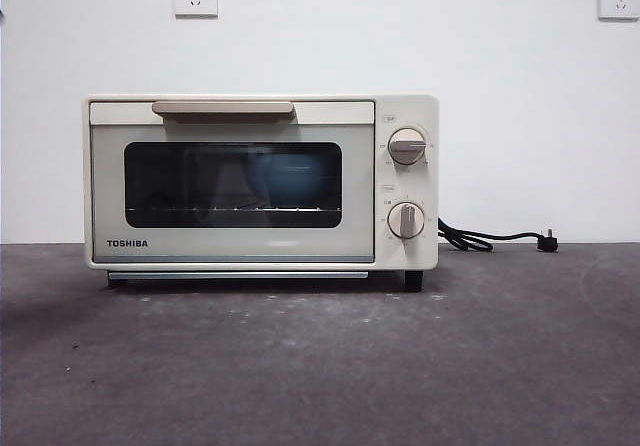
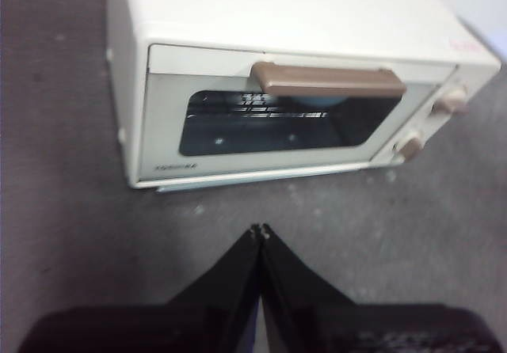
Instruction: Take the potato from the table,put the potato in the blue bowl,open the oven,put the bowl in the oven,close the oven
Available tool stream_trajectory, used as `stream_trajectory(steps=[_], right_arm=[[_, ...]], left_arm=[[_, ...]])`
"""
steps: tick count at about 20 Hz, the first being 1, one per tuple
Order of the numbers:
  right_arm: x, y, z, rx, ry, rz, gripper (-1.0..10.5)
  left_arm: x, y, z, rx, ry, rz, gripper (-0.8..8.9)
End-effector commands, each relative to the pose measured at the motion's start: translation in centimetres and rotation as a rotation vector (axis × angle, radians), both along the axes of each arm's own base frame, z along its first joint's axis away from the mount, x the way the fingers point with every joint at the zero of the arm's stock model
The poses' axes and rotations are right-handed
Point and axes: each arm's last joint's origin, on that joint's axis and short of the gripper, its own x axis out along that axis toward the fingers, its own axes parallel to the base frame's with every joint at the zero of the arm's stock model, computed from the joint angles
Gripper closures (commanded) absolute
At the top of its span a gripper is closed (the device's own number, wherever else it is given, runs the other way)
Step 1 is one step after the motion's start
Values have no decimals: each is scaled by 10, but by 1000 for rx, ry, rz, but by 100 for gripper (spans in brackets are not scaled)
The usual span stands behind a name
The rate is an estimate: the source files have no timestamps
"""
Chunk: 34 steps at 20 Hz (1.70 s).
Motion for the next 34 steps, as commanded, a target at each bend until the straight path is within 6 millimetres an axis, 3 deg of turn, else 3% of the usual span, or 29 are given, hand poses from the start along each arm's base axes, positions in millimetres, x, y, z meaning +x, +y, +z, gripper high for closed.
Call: stream_trajectory(steps=[1, 6, 12, 15, 34], right_arm=[[3, 2, -1, -8, -3, 24, 757], [6, 5, -3, -17, 8, 26, 757], [6, 5, -3, -18, 9, 25, 769], [6, 5, -4, -21, 13, 26, 961], [3, 2, -1, 14, 28, -23, 941]], left_arm=[[-13, -2, 13, 68, -3, -28, 820], [-31, -4, 30, 80, 10, -58, 821], [-37, -4, 33, 91, 41, -73, 821], [-37, -4, 33, 91, 44, -73, 821], [-37, -4, 34, 90, 43, -72, 818]])
